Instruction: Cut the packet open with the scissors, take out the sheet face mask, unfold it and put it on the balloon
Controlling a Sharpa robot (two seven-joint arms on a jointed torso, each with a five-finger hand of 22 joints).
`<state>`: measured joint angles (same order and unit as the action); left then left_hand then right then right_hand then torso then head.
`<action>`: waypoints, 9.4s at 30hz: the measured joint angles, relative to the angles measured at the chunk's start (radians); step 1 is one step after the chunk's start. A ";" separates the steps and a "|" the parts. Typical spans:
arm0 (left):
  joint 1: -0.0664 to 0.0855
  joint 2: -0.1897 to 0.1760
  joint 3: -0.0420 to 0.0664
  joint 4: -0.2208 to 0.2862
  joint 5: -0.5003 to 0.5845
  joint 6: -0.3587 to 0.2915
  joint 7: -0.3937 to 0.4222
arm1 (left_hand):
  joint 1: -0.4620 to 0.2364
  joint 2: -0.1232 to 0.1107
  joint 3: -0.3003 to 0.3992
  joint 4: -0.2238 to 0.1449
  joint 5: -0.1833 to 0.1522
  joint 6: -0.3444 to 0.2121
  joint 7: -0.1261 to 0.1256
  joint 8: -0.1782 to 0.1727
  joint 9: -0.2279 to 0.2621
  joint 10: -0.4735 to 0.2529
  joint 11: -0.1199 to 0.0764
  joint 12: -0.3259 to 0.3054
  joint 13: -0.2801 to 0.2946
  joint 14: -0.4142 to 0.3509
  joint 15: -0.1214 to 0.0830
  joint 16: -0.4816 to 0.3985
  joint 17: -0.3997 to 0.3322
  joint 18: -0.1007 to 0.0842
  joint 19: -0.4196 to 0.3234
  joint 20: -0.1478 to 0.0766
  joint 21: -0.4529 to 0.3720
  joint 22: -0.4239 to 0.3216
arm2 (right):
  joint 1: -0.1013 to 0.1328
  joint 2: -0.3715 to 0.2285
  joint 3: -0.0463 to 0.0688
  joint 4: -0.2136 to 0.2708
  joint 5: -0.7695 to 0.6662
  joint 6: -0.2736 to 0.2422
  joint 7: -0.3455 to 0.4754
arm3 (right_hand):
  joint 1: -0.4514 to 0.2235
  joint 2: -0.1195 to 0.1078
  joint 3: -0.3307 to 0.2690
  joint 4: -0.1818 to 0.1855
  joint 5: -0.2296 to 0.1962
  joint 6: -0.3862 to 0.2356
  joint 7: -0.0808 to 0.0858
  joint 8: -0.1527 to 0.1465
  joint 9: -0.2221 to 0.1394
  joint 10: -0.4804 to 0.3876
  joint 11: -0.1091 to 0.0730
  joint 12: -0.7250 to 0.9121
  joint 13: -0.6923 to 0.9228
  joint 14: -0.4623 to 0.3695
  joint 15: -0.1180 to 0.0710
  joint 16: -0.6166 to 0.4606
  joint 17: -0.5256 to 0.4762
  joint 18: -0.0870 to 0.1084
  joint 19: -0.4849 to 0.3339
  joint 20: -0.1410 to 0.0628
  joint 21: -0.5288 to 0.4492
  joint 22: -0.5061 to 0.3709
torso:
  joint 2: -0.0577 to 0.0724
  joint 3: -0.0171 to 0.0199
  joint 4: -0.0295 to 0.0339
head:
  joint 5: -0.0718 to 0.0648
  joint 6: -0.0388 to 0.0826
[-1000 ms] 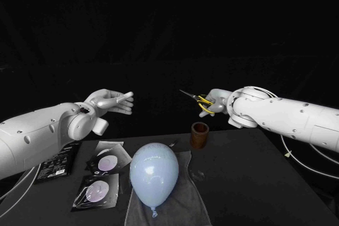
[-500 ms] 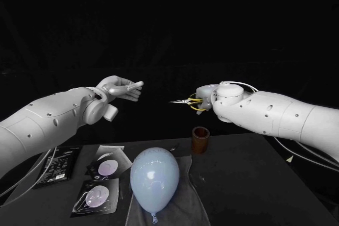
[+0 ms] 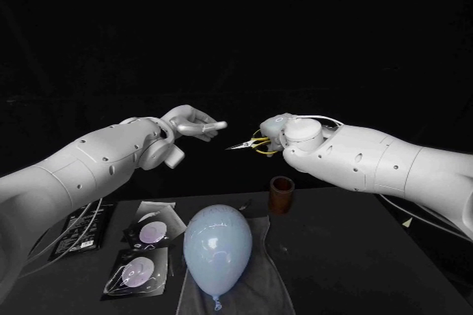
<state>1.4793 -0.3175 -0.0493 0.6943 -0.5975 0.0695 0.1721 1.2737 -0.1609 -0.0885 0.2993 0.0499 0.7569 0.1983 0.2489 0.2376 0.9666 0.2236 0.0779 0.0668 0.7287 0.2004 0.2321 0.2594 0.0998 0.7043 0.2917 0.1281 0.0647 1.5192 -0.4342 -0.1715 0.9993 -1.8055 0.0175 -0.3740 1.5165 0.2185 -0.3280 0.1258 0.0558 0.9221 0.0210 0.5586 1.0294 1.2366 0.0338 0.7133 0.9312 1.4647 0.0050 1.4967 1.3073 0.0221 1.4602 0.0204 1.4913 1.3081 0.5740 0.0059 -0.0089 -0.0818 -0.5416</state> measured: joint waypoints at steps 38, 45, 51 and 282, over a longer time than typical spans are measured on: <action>-0.013 0.042 -0.003 0.021 -0.076 0.121 -0.048 | 0.220 0.201 0.125 -0.014 0.000 0.113 0.016 0.042 0.022 0.154 -0.068 0.019 0.010 0.205 -0.071 0.034 0.016 0.025 0.095 -0.004 0.021 0.011 | -0.005 -0.003 -0.004 0.120 -0.094 -0.028 -0.025 | 0.011 -0.003 -0.003 0.003 0.000 0.000 0.000 -0.004 0.000 0.004 -0.004 -0.015 -0.010 0.000 0.000 0.000 0.000 0.000 0.000 0.000 0.001 0.000 | -0.001 -0.0012 0.0016 | 0.014 0.000; -0.014 0.039 -0.003 0.024 -0.061 0.128 -0.056 | 0.244 0.186 0.128 -0.011 0.000 0.113 0.020 0.028 0.016 0.167 -0.062 0.015 0.006 0.212 -0.068 0.034 0.022 0.040 0.107 -0.002 0.030 0.011 | -0.004 -0.022 -0.003 0.148 -0.105 -0.056 -0.026 | 0.011 -0.003 -0.003 0.003 0.000 0.007 0.001 -0.004 -0.001 0.004 -0.004 -0.016 -0.009 0.000 0.000 0.000 0.000 0.000 0.000 0.000 0.008 0.000 | 0.000 -0.0004 0.0013 | 0.013 0.001; -0.018 0.040 -0.005 0.025 -0.048 0.139 -0.064 | 0.244 0.165 0.122 -0.010 0.000 0.110 0.024 0.022 0.010 0.172 -0.057 0.005 0.005 0.217 -0.070 0.034 0.027 0.040 0.114 -0.002 0.030 0.012 | -0.003 -0.033 -0.002 0.175 -0.114 -0.086 -0.027 | 0.011 -0.003 -0.003 0.003 0.000 0.007 0.001 -0.004 -0.001 0.006 -0.006 -0.017 -0.008 0.000 0.000 0.004 0.000 0.000 0.000 0.000 0.011 -0.001 | 0.000 -0.0004 0.0010 | 0.014 -0.001; -0.042 -0.081 -0.029 0.230 0.228 0.041 -0.149 | -0.020 0.117 0.767 -0.185 -0.002 0.152 -0.034 0.103 0.217 0.303 -0.110 -0.012 -0.001 0.317 -0.107 -0.025 0.204 0.070 0.170 -0.004 0.076 0.023 | -0.105 -0.216 0.004 0.258 1.408 -0.479 0.545 | -0.334 -0.204 0.984 -0.087 -0.010 -0.049 0.081 -0.090 -0.266 0.205 -0.012 0.635 0.379 0.002 -0.055 0.057 0.003 0.062 -0.053 0.039 -0.150 -0.071 | -0.001 -0.0006 0.0006 | 0.005 -0.023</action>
<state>1.4370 -0.3983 -0.0786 0.9248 -0.3697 0.1108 0.0234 1.2538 -0.0439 0.6784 0.1145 0.0483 0.9087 0.1645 0.3517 0.4550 1.2701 0.1133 0.0659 0.0659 1.0461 0.0932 0.2075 0.4630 0.1701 0.8740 0.2878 0.2043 0.0874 1.4144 -0.6500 -0.1678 1.2571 -0.3977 -0.4611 0.1710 1.1823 0.0145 0.6561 0.0383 0.0457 0.8734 0.1018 0.4684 0.7631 1.4421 0.0219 1.3480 1.3099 1.4663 -0.0498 1.5539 1.3105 0.0836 1.4076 0.0595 1.3416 1.2372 0.5731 0.0054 -0.0083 -0.0770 -0.5649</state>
